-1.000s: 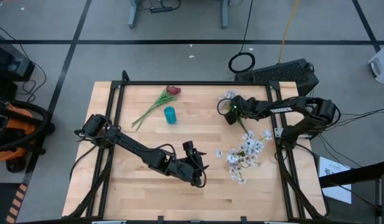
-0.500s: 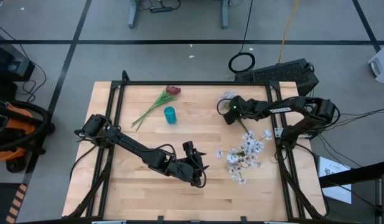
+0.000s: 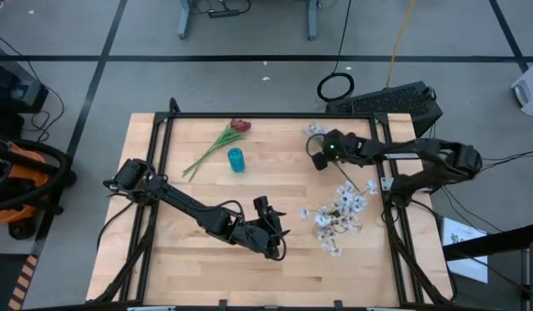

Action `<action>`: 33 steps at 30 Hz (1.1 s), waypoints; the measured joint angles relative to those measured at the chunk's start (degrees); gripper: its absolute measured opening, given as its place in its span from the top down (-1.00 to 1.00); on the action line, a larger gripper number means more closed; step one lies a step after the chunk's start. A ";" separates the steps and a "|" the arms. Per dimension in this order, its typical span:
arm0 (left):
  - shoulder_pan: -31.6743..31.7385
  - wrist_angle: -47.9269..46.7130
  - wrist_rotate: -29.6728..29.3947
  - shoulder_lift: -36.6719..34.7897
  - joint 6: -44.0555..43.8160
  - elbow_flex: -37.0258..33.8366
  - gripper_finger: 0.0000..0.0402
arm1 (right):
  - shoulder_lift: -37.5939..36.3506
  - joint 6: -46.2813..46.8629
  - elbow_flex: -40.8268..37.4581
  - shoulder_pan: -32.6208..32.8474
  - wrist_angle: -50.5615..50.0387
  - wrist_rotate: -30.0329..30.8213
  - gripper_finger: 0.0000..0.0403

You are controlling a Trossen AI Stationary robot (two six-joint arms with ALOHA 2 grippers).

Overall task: Sort flowers into vase by color
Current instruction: Put the white flowers into the transparent vase

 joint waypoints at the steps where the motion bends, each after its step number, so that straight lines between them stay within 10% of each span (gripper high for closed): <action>1: 0.00 0.00 0.00 0.00 -0.46 0.00 -0.24 | -1.94 -0.01 0.00 0.19 -0.40 -0.11 0.98; 23: 2.99 7.17 -3.33 -9.11 9.12 0.02 -0.24 | -42.97 -3.91 0.09 9.00 13.46 -16.03 0.98; 33: 12.97 14.35 16.99 -18.97 17.67 0.11 -0.24 | -40.43 -5.90 0.11 11.46 29.46 -24.58 0.98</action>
